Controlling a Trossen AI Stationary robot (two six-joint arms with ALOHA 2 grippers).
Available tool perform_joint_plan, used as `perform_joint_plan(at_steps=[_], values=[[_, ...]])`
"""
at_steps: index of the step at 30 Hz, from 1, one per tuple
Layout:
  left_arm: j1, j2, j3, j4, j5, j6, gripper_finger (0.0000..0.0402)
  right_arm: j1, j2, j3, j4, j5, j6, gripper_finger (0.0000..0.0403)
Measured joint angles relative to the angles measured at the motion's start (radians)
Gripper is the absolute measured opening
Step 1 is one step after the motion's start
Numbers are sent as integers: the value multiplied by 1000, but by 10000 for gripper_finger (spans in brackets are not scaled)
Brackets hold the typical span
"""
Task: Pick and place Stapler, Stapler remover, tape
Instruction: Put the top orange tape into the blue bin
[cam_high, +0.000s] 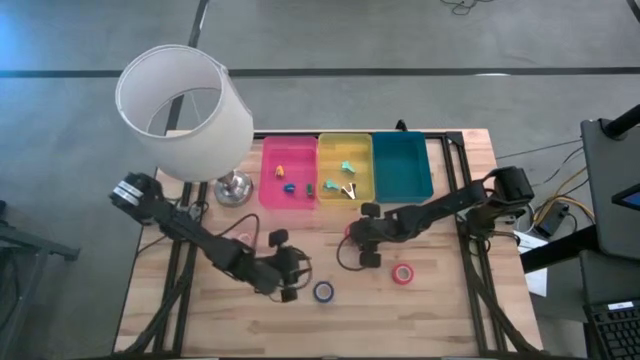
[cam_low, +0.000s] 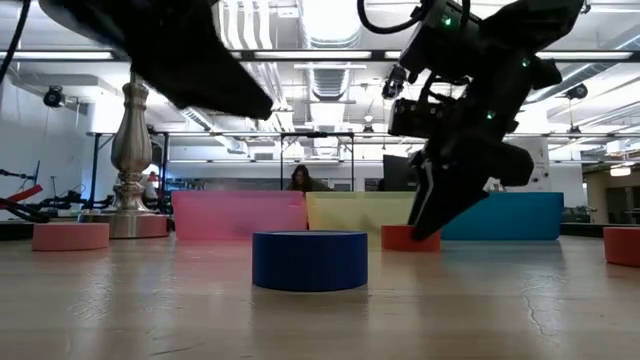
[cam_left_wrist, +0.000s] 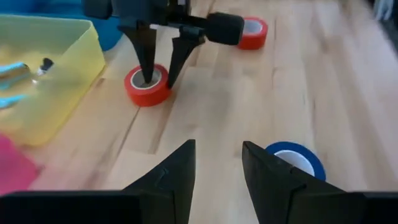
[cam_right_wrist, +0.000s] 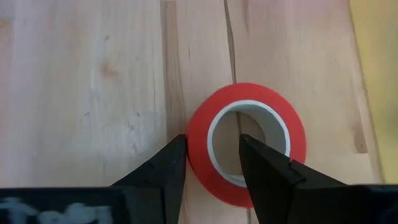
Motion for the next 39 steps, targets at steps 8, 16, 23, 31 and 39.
perform_joint_plan(at_steps=[8, 16, 23, 31, 39], values=[[0, -44, -267, 474, 6, -71, 136, 0, 31, 8, 9, 0, -32, 126], [1, -44, -331, 533, -7, -131, 136, 0, 18, 7, -19, -5, -45, 70], [1, -44, -331, 534, -10, -127, 136, 3, -33, 4, -135, -30, -18, 41], [1, -43, -331, 527, -12, -128, 136, 3, -247, 4, -258, 2, 24, 52], [1, -43, -336, 527, -13, -161, 135, -7, -497, -37, -247, 371, -42, 53]])
